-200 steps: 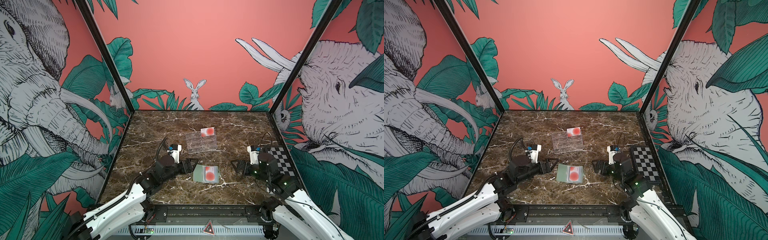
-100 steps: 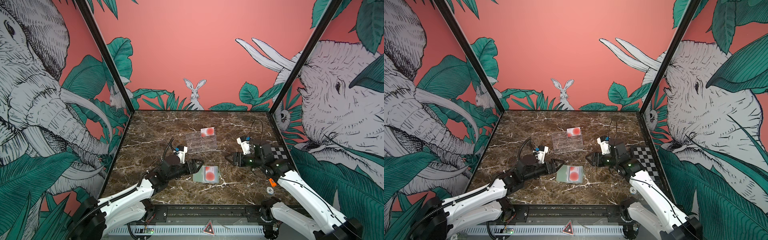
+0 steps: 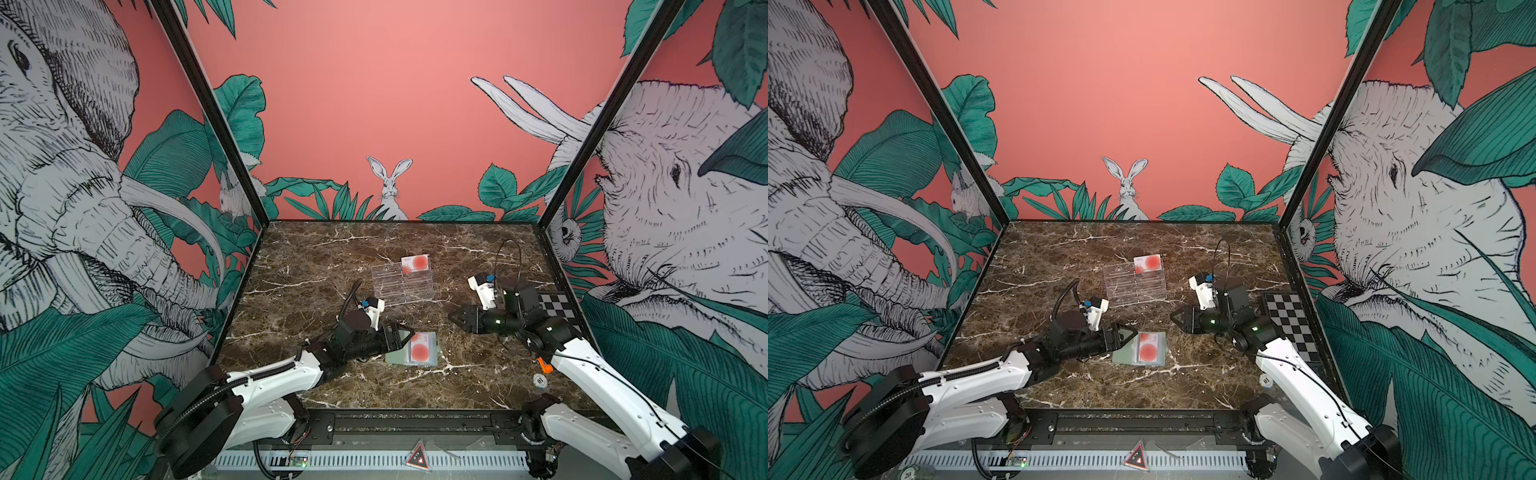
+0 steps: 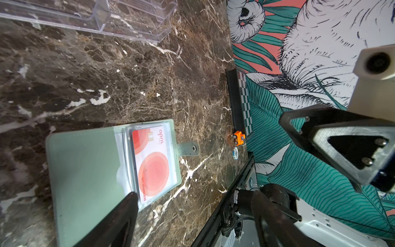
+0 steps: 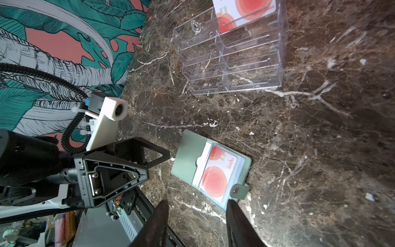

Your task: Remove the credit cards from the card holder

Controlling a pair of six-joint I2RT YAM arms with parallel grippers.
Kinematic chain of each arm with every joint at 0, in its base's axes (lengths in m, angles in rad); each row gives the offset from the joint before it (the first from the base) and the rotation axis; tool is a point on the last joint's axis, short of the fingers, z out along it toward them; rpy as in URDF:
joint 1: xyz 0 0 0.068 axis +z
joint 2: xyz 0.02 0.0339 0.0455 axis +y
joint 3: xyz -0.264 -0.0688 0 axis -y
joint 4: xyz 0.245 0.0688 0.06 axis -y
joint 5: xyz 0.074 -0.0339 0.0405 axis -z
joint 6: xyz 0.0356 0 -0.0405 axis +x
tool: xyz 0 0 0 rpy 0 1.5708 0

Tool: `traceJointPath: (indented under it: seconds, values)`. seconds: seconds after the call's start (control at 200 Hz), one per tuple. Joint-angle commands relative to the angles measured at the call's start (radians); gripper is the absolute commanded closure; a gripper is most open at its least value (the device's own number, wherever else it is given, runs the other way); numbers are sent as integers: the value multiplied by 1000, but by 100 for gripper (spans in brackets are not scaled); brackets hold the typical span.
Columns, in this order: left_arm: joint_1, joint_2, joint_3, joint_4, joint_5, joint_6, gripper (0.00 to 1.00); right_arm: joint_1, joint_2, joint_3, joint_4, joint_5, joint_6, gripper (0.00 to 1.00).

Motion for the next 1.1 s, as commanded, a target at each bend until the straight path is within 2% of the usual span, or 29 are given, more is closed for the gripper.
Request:
traceJointPath:
  seconds: [0.0, 0.12, 0.485, 0.82, 1.095]
  values:
    - [-16, 29, -21, 66, 14, -28, 17, 40, 32, -2, 37, 30, 1, 64]
    - [-20, 54, -42, 90, 0, -44, 21, 85, 76, -10, 70, 56, 16, 75]
    - [-23, 75, -89, 128, -32, -71, 30, 175, 172, -58, 171, 114, 76, 91]
    - [-30, 97, -90, 154, -15, -75, 31, 231, 276, -107, 284, 145, 113, 95]
    - [-38, 200, -101, 249, -9, -99, 35, 239, 370, -153, 357, 180, 124, 99]
